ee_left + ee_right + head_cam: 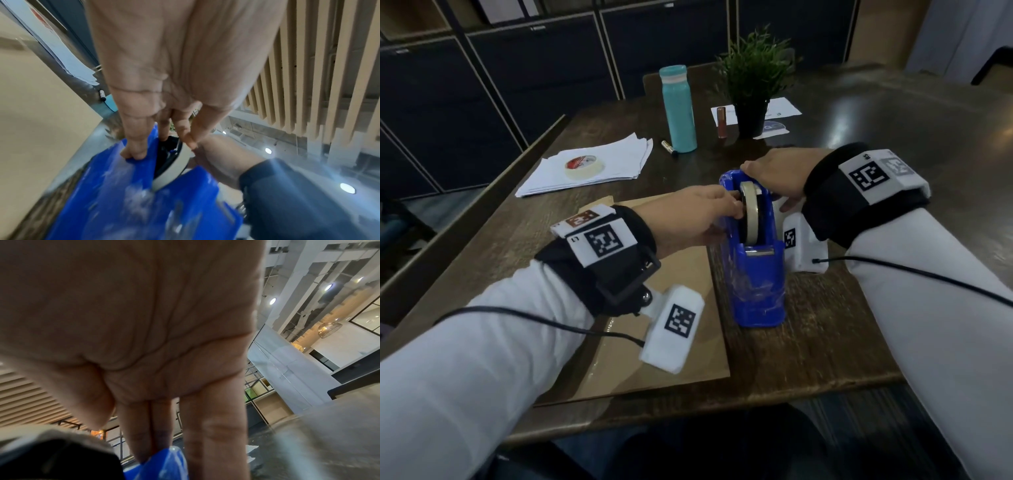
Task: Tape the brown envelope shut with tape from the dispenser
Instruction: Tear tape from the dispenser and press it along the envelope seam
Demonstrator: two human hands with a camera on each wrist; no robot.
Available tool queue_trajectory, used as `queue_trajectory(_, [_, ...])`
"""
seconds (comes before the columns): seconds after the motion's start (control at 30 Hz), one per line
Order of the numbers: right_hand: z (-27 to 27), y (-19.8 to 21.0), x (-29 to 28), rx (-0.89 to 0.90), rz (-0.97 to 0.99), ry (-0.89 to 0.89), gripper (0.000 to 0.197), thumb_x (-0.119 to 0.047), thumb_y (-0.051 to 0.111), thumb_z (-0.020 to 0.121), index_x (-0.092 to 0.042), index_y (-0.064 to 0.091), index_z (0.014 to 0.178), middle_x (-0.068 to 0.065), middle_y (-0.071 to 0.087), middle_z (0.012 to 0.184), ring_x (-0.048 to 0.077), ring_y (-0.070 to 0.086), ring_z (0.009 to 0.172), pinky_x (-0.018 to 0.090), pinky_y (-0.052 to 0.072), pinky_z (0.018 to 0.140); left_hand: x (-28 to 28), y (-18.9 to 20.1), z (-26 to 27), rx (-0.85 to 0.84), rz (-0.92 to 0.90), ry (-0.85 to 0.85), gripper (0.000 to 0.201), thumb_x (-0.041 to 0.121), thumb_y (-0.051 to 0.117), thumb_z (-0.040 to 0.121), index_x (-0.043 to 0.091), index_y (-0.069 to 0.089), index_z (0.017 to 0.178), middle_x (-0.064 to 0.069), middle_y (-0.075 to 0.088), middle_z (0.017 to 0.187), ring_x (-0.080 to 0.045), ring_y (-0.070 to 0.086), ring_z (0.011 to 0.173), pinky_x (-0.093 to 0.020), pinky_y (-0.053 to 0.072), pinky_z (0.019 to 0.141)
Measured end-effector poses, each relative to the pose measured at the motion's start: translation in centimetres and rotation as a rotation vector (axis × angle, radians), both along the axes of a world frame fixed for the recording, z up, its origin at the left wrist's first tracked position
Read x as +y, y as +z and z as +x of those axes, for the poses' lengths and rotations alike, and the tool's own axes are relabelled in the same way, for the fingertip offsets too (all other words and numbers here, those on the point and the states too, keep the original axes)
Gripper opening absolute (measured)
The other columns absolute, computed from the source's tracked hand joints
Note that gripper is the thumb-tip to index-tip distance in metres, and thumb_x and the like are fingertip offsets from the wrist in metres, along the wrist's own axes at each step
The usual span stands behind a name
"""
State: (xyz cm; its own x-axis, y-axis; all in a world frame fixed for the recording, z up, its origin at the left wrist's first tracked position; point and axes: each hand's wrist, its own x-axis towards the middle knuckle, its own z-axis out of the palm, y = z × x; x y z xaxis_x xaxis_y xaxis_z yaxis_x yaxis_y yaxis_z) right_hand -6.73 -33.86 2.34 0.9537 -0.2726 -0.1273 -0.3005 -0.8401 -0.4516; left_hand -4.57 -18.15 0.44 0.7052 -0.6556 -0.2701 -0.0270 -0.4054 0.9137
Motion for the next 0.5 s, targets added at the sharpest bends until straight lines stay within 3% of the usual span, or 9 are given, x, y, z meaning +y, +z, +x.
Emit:
queue_trajectory(0.1, [-0.4, 0.5, -0.1, 0.06, -0.093, 0.021, 0.045, -0.032, 0.025, 0.105, -0.005, 0.049, 0.132, 0.018, 0.054, 0.13, 0.031, 0.054, 0.118, 0.043, 0.043, 0.103, -0.2, -0.1, 0.4, -0.035, 0.01, -0.032, 0.021, 0.011, 0.05, 0.095, 0.02, 0.054, 0.076, 0.003, 0.055, 0.132, -0.014, 0.06, 0.092, -0.036, 0.051, 0.094])
queue_trajectory(0.2, [-1.3, 0.7, -0.7, 0.069, -0.247, 0.041, 0.029, -0.017, 0.035, 0.101, -0.004, 0.05, 0.123, 0.02, 0.055, 0.127, 0.033, 0.055, 0.115, 0.04, 0.045, 0.099, -0.6, 0.4, 1.1, 0.014, -0.027, -0.049, 0.022, 0.009, 0.049, 0.095, 0.017, 0.052, 0.075, 0.008, 0.05, 0.14, -0.011, 0.06, 0.091, -0.031, 0.051, 0.082])
queue_trajectory(0.3, [-1.8, 1.0, -1.0, 0.125, -0.368, 0.06, 0.016, -0.009, 0.038, 0.099, -0.007, 0.049, 0.111, 0.021, 0.055, 0.124, 0.033, 0.054, 0.113, 0.037, 0.042, 0.095, -1.4, 0.5, 1.6, 0.019, -0.036, -0.039, 0.019, 0.007, 0.05, 0.094, 0.017, 0.056, 0.078, 0.005, 0.05, 0.141, -0.012, 0.057, 0.101, -0.031, 0.047, 0.089])
queue_trajectory(0.4, [-1.5, 1.0, -1.3, 0.129, -0.478, 0.132, 0.028, -0.008, 0.038, 0.099, -0.001, 0.049, 0.124, 0.02, 0.055, 0.124, 0.033, 0.054, 0.113, 0.037, 0.042, 0.095, -1.9, 0.5, 2.0, -0.025, -0.001, -0.026, 0.017, 0.009, 0.051, 0.093, 0.017, 0.059, 0.081, -0.004, 0.055, 0.135, -0.017, 0.057, 0.107, -0.034, 0.044, 0.1])
queue_trajectory(0.5, [-1.0, 0.6, -1.6, 0.129, -0.578, 0.205, 0.028, -0.011, 0.036, 0.1, -0.002, 0.049, 0.123, 0.019, 0.057, 0.12, 0.031, 0.056, 0.104, 0.035, 0.043, 0.087, -1.5, 1.0, 1.9, -0.156, 0.148, -0.051, 0.015, 0.017, 0.051, 0.095, 0.014, 0.065, 0.092, -0.011, 0.061, 0.121, -0.028, 0.056, 0.115, -0.045, 0.043, 0.106])
